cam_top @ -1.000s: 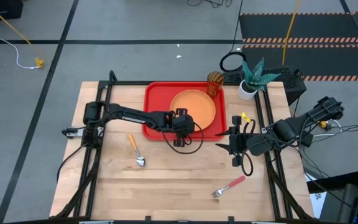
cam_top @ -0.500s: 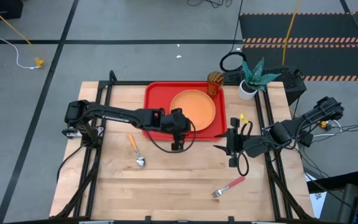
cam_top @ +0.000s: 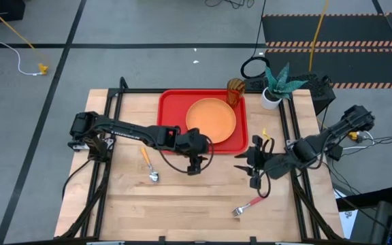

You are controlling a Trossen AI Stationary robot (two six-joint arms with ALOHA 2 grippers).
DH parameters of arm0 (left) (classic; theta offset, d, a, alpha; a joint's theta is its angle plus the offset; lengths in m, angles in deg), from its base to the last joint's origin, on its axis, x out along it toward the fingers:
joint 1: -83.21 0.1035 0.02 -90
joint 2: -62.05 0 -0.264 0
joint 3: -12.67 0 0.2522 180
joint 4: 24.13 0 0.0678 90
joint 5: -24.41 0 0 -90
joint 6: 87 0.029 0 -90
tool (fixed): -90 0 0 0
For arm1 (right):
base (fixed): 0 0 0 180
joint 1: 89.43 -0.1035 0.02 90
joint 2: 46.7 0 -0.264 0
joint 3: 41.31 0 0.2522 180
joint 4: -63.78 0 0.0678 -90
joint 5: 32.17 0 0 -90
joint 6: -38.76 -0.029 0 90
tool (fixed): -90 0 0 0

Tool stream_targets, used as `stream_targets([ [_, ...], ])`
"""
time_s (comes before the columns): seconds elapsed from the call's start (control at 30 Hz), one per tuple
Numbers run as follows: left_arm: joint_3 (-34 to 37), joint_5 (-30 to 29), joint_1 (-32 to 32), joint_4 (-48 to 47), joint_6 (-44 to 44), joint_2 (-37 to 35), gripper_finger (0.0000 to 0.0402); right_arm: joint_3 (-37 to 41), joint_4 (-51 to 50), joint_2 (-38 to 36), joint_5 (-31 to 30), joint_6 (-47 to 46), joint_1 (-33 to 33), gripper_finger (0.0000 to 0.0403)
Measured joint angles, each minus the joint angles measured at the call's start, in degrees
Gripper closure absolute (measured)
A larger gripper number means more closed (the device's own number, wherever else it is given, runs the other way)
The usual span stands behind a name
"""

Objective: Pick and place plate/cup/fork/spoon on tray
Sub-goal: Put the pink fork on the red serving tray to the left of the orange plate

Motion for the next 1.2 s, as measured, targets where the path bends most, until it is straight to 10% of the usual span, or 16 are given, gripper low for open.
stream_targets([
  [0.73, 0.02, -0.04, -5.52, -0.16, -10.91, 0.28, 0.0263, 0.08, 1.21, 15.97, 7.71, -18.82, -21.02, 0.0252],
  [1.2, 0.02, -0.52, -11.65, 2.95, -10.74, 0.28, 0.0263, 0.08, -0.36, 24.68, 10.75, -18.80, -22.55, 0.0252],
])
